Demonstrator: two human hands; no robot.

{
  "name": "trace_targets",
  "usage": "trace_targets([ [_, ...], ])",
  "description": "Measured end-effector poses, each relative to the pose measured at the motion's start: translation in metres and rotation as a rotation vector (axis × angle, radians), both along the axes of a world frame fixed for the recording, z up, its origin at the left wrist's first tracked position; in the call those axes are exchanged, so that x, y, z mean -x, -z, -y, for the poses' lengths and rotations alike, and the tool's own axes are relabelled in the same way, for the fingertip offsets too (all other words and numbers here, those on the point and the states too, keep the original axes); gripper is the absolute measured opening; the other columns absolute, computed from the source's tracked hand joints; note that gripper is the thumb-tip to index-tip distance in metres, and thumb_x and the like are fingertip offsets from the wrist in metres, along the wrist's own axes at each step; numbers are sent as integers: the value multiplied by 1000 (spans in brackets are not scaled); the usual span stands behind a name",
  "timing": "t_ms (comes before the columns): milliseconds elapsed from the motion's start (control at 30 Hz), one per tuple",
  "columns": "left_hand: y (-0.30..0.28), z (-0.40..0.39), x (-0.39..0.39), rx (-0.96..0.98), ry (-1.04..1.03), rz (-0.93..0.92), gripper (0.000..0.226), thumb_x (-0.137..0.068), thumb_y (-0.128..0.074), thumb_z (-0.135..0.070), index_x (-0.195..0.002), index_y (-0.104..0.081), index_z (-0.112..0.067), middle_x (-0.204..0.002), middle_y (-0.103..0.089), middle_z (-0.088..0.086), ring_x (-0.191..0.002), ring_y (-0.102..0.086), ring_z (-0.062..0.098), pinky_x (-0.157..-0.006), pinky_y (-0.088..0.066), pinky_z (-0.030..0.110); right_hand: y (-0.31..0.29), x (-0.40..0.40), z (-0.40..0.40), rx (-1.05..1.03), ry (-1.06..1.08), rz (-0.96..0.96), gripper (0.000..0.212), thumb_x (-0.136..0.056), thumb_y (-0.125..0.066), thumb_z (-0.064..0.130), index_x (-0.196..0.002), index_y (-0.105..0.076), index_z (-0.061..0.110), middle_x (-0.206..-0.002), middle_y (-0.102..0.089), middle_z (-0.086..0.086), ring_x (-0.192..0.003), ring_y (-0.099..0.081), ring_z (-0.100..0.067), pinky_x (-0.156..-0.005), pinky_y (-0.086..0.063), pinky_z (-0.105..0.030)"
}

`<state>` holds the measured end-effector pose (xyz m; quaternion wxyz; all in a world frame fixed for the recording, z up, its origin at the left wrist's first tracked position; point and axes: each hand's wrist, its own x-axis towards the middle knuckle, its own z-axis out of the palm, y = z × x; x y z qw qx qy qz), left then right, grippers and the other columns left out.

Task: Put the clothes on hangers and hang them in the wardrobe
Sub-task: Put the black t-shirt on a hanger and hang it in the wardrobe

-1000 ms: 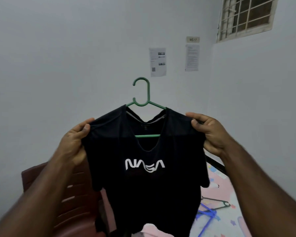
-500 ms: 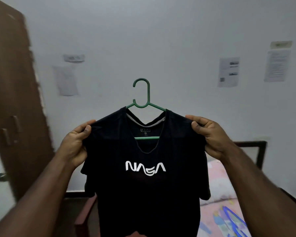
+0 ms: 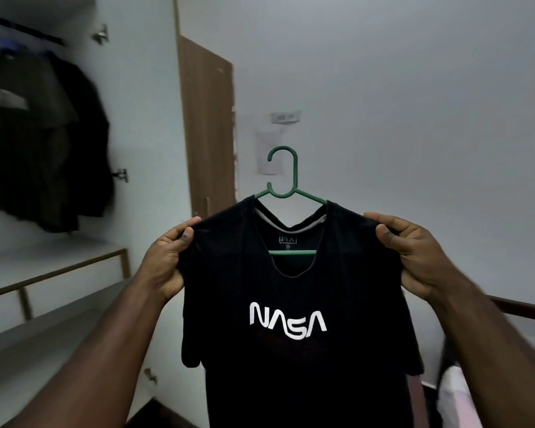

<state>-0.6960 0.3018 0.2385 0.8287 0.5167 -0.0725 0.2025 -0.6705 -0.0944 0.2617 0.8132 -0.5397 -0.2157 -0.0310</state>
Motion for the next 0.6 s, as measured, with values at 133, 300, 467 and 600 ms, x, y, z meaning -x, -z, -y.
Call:
trace_targets([
  [133,-3,-65,23,14,-95,9,25,-89,-61,-16,-112,-70,-13,-110,-73,10,-97,-72,20,-81,-61,34,-5,-16,-68,17,-108,7,31,-95,-54,5,-124,-64,2,-106,-74,-15,-92,-74,-22,-72,-61,-30],
  [300,-10,-143,41,13,-188,33,21,-100,-51,-9,-112,-68,-13,-99,-76,7,-89,-74,17,-76,-62,31,-10,-39,-155,63,-193,29,32,-95,-53,5,-125,-63,2,-111,-73,-17,-95,-73,-23,-74,-61,-30],
  [467,-20,-214,57,7,-265,38,28,-90,-60,-15,-116,-68,-15,-105,-76,7,-94,-73,17,-80,-62,33,-15,-55,-233,80,-265,52,31,-97,-52,7,-125,-65,5,-119,-70,-18,-103,-71,-25,-77,-60,-30],
  [600,-26,-263,68,19,-320,45,24,-98,-54,-12,-117,-68,-14,-108,-75,8,-97,-73,19,-85,-61,35,-26,-64,-293,56,-303,77,31,-97,-52,7,-125,-64,3,-119,-70,-19,-104,-71,-26,-78,-60,-30],
])
